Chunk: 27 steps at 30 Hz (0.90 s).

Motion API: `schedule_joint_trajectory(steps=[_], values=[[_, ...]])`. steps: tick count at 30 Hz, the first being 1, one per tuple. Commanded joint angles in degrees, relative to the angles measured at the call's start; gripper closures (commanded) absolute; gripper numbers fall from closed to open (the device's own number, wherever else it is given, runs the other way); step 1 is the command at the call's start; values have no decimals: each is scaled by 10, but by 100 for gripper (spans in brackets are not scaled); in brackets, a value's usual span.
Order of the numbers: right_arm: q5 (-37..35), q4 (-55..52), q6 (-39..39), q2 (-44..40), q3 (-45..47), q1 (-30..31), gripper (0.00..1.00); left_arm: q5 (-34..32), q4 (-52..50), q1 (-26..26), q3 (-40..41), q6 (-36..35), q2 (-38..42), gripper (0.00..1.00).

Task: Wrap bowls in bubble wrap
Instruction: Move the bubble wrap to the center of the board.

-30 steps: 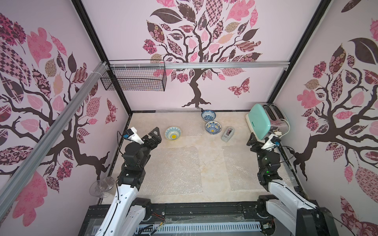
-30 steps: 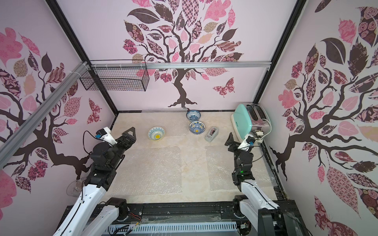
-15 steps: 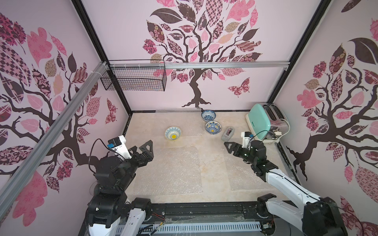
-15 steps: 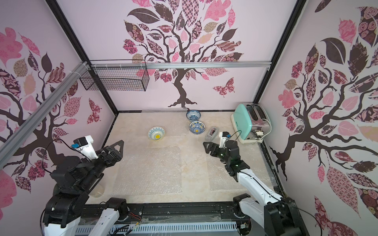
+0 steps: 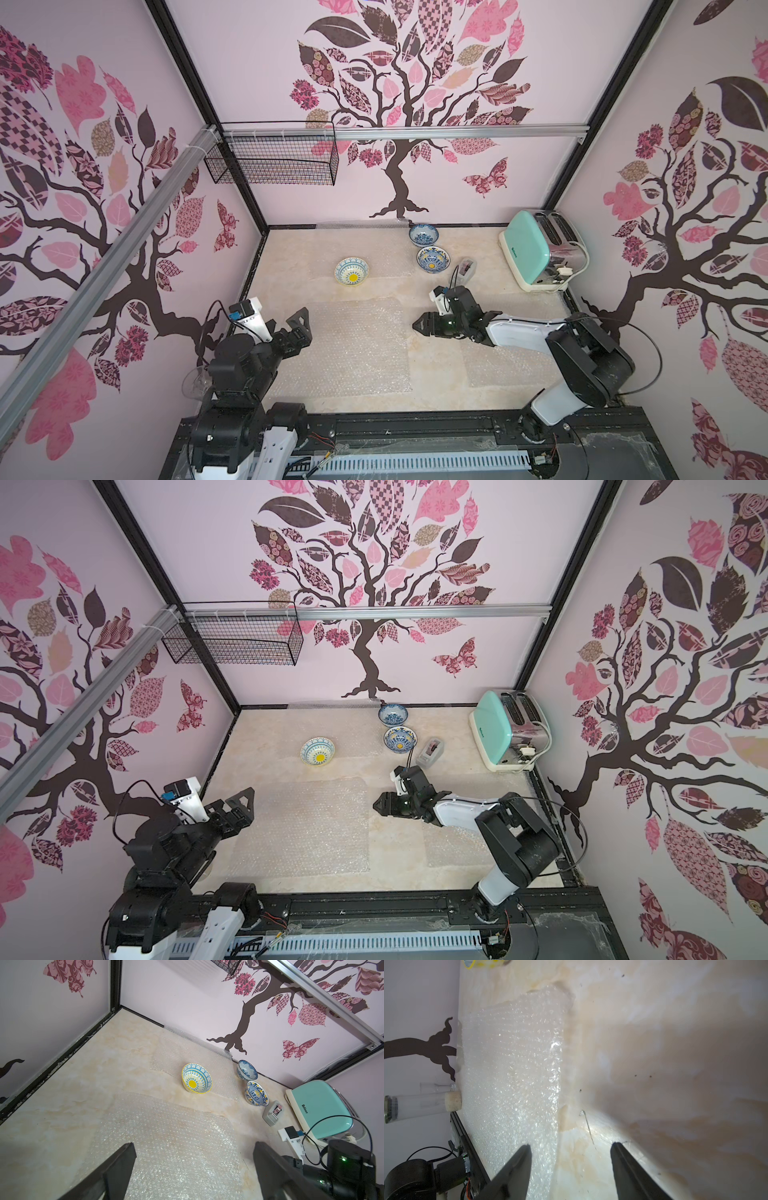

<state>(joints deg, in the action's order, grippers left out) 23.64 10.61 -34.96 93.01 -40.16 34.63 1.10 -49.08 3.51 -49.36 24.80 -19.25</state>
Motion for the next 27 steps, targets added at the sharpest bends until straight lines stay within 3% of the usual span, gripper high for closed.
schedule_joint_trajectory(steps=[1, 13, 21, 27], values=[[10, 7, -1, 43, -37, 20, 35, -6, 9, -2, 8, -10, 8, 6], [14, 17, -15, 151, -105, 57, 40, -4, 8, -2, 9, -10, 6, 6], [10, 2, -3, 129, -92, 64, 75, -6, 7, -2, 11, -10, 6, 6], [-42, -76, 53, 52, -64, 59, 92, -5, 7, -2, 10, -11, 6, 6]])
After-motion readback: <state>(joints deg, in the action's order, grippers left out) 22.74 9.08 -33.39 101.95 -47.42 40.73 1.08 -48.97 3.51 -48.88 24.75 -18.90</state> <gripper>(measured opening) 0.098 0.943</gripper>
